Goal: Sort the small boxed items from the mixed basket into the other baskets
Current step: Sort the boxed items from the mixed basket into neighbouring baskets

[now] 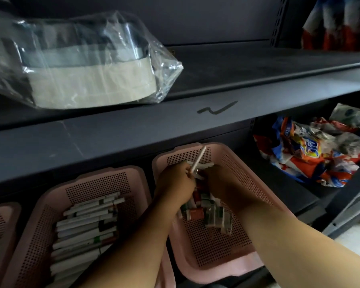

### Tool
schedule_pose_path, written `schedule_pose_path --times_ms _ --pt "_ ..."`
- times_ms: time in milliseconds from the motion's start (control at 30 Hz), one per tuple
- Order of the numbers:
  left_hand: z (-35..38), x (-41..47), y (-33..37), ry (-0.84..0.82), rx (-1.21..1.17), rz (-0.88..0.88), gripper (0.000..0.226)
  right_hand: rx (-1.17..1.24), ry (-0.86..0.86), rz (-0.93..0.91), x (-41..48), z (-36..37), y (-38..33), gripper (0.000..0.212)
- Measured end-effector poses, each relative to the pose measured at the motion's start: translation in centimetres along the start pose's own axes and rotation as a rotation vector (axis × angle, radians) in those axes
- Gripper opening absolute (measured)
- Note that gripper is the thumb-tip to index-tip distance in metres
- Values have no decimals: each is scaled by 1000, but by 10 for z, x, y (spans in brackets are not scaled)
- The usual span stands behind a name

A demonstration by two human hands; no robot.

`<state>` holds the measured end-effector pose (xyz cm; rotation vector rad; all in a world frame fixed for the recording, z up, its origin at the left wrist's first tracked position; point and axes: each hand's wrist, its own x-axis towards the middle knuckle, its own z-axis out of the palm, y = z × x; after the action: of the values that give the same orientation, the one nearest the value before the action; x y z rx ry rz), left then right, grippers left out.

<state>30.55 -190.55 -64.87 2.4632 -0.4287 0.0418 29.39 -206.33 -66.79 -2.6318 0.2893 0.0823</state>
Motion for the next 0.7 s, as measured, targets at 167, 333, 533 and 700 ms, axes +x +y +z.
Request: schedule_pose_path --times_ms 167,333,533,700 --pt "1 2 0 -10 -18 -9 9 62 -40 24 -5 -7 7 9" --pt "-3 -2 3 -15 -99 12 11 179 57 -11 -12 -29 4 11" --pt "-20 -10 9 -31 -373 2 14 250 120 54 -36 -61 -1 19" --pt "-48 -37 -1 -35 -378 22 11 290 127 -7 -60 -64 -15 7"
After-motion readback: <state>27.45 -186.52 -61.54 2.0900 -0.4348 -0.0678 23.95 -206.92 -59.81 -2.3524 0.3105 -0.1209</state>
